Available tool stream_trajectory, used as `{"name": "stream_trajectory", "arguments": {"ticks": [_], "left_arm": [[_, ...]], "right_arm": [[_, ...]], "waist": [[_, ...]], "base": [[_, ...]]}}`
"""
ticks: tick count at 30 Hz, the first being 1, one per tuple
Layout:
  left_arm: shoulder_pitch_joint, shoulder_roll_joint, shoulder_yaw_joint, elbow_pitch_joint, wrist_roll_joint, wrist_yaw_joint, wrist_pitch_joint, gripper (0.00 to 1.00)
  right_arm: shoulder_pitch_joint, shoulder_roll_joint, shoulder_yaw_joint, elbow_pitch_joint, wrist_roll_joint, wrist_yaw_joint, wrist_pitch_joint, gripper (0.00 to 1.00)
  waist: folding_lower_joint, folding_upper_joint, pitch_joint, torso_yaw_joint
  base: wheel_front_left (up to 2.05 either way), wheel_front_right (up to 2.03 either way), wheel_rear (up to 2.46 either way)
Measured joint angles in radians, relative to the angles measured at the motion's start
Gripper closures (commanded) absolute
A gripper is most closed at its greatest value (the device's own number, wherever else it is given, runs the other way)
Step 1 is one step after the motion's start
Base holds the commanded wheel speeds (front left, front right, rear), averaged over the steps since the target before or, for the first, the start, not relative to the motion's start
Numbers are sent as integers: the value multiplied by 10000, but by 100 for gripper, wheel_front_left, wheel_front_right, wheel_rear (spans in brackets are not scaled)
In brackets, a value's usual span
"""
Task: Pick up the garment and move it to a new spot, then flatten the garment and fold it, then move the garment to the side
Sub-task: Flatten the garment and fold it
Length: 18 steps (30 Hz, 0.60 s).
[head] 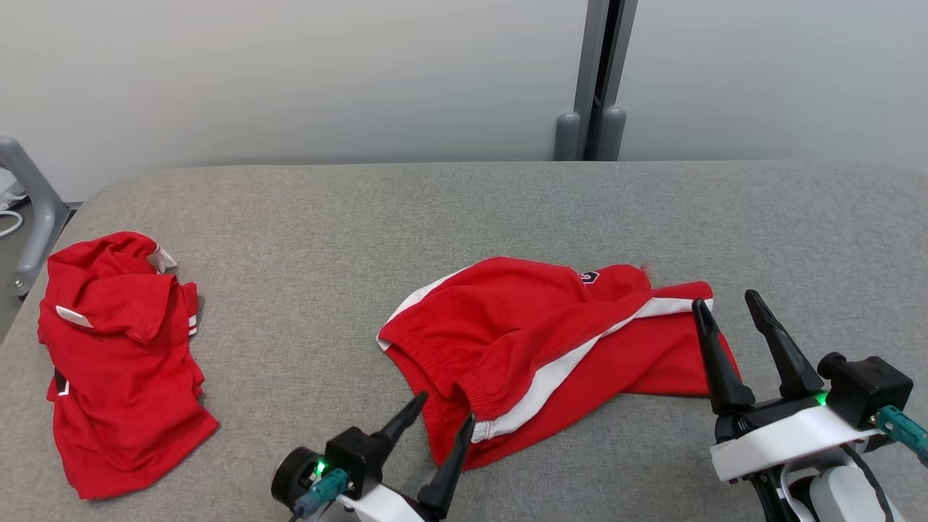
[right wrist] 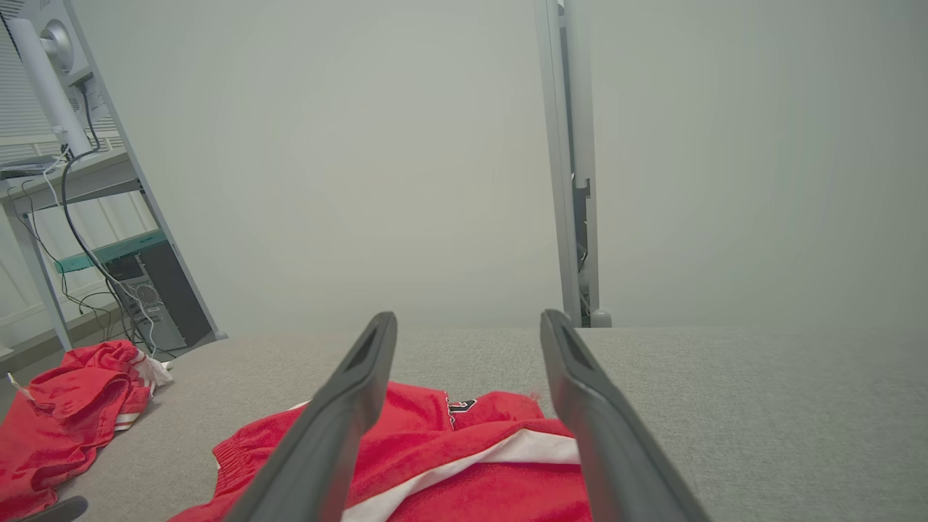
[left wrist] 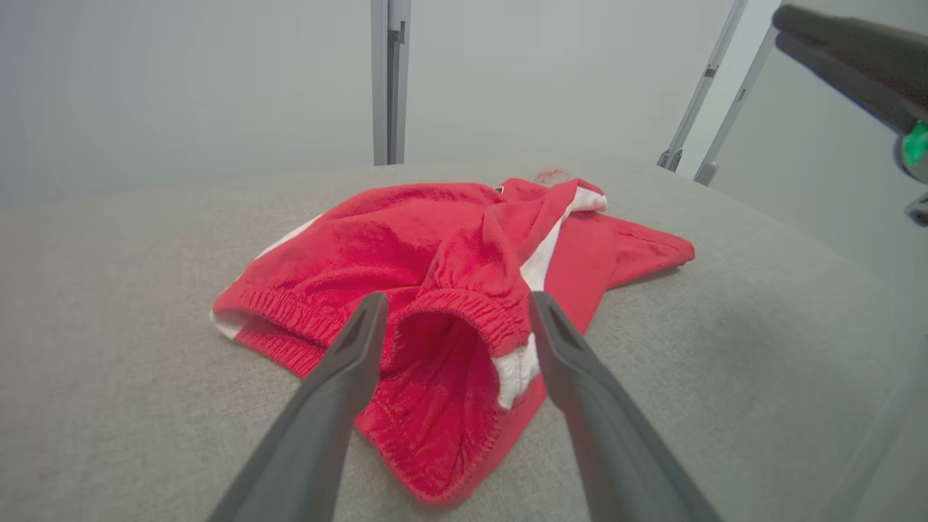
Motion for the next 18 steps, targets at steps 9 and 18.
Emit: {"name": "stream_trajectory", "arguments": {"ticks": [9, 18], "left_arm": [[-379, -104, -686, 1538, -284, -199, 0, 0], [-833, -138, -1139, 1998, -1014, -221, 0, 0]], "right_arm": [[-27, -77, 171, 4, 4, 0, 0, 0], [-84, -138, 215, 52, 73, 0, 0, 0]], "waist": [[0, 0, 120, -205], [-1, 0, 263, -491]], "base": [[0, 0, 0], [0, 0, 0]]}}
